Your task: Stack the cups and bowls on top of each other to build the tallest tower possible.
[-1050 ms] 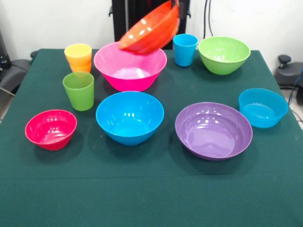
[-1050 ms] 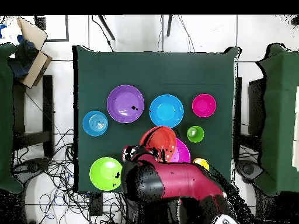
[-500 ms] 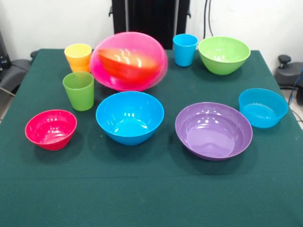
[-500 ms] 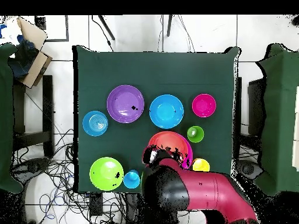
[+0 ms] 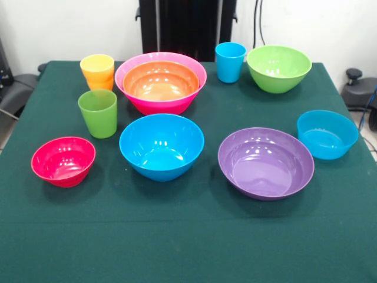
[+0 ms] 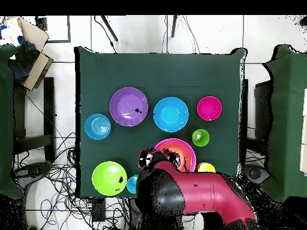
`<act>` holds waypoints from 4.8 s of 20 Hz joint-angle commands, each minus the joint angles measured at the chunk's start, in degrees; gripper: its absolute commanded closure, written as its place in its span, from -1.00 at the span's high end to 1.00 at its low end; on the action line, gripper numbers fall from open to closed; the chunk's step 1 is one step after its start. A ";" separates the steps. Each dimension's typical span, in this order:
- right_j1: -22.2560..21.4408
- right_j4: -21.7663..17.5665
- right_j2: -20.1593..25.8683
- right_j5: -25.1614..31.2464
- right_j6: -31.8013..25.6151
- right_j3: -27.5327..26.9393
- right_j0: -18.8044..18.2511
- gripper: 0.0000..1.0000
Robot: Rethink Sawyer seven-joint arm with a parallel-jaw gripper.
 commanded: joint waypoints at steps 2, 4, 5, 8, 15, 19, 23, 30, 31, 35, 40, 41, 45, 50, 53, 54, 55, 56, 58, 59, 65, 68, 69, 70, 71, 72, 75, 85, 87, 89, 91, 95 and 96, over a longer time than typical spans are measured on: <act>1.56 -5.30 3.68 3.52 -6.54 2.29 2.65 1.00; 1.99 -5.80 3.41 3.32 -5.93 2.09 3.08 1.00; 2.25 -6.15 3.19 3.20 -5.57 1.93 3.35 1.00; 3.76 -9.07 1.26 1.90 -3.19 0.84 5.10 1.00; 6.63 -12.23 -1.55 4.84 0.61 -4.04 9.76 1.00; 9.89 -14.45 -3.34 6.03 2.45 -8.71 13.26 1.00; 14.76 -19.37 -8.75 0.91 7.29 -11.75 18.58 1.00; 16.48 -18.41 -13.14 -1.59 7.68 -12.52 22.18 1.00; 16.76 -17.93 -13.12 -1.21 7.13 -12.92 22.17 1.00; 17.34 -15.82 -12.58 0.91 4.67 -14.52 21.81 1.00; 17.39 -15.05 -13.09 1.33 4.67 -15.16 22.33 1.00; 17.59 -15.25 -13.42 1.06 4.88 -15.29 22.61 1.00; 19.10 -16.59 -15.80 -0.90 6.72 -15.89 24.67 1.00; 20.19 -16.42 -18.04 -1.45 7.37 -17.07 26.84 1.00; 20.78 -16.23 -19.20 -2.30 7.60 -17.24 27.84 1.00; 21.05 -16.30 -19.73 -2.75 7.80 -17.32 28.26 1.00; 21.30 -16.35 -20.19 -3.07 7.90 -17.46 28.66 1.00; 21.64 -16.47 -20.74 -3.44 8.16 -17.69 29.17 1.00; 22.39 -16.65 -21.85 -4.26 8.62 -18.16 30.16 1.00; 22.69 -16.58 -22.23 -4.58 8.60 -18.33 30.45 1.00; 22.17 -14.13 -21.87 -4.03 6.19 -17.81 29.98 1.00; 20.11 -11.38 -19.87 0.73 3.84 -18.27 28.87 1.00; 19.68 -10.74 -19.55 2.05 3.32 -18.72 28.80 1.00; 19.46 -10.05 -19.35 3.67 2.90 -19.63 28.96 1.00; 19.25 -9.37 -19.15 5.29 2.47 -20.55 29.12 1.00; 19.70 -9.00 -19.30 6.90 2.49 -22.23 29.72 1.00; 21.74 -8.82 -19.62 9.21 2.27 -26.23 30.77 1.00; 27.42 -8.59 -19.02 16.58 1.07 -38.00 33.54 1.00; 29.02 -8.81 -18.99 17.49 0.84 -40.70 34.20 1.00; 30.53 -8.91 -19.00 18.57 0.73 -43.35 34.93 1.00; 32.38 -9.19 -19.06 19.77 0.71 -46.81 35.85 1.00; 36.18 -9.24 -18.53 21.89 -0.39 -53.14 36.92 1.00; 37.41 -9.25 -18.36 22.43 -0.64 -55.08 37.28 1.00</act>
